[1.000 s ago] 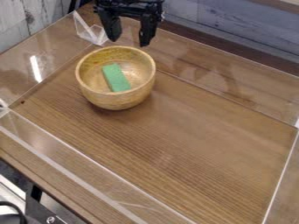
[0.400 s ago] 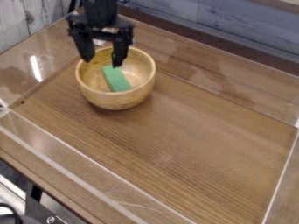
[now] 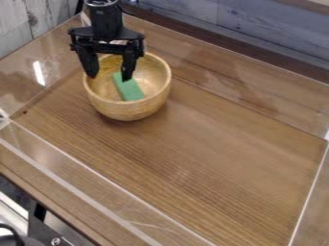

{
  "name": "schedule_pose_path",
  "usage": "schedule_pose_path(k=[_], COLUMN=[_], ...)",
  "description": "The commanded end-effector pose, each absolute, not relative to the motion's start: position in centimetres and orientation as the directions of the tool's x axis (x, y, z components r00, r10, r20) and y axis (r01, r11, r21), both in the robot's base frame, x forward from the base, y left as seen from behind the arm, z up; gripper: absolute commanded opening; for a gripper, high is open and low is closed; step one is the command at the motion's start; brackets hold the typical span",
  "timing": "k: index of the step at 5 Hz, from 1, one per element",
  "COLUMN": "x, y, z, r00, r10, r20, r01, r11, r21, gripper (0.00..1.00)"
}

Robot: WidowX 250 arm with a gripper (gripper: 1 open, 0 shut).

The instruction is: Remove the green block from the brown bowl and put it on the table

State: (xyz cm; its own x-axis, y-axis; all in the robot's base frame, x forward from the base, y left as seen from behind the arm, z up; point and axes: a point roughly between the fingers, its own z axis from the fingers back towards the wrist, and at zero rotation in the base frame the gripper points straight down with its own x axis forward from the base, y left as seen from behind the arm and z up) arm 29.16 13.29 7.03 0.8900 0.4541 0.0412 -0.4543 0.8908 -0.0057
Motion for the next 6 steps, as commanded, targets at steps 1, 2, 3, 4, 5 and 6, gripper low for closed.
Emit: schedule_pose_path(k=[1, 2, 3, 4, 5, 6], x=[30.6, 31.2, 31.9, 32.5, 32.9, 33.2], y=[13.0, 12.3, 12.4, 12.5, 12.0, 11.5], z=[8.2, 7.9, 7.1, 6.3, 5.4, 4.5], r00=[0.884, 0.883, 0.880, 0.878, 0.885, 0.893], r10=[0.458, 0.462, 0.469, 0.473, 0.460, 0.445], r20=[0.092, 0.086, 0.078, 0.072, 0.067, 0.062], r01=[-0.460, -0.464, -0.470, -0.475, -0.461, -0.447], r11=[0.888, 0.886, 0.883, 0.880, 0.887, 0.895], r21=[-0.002, -0.001, -0.001, 0.001, 0.005, 0.009], gripper=[1.00, 1.00, 1.00, 1.00, 1.00, 1.00])
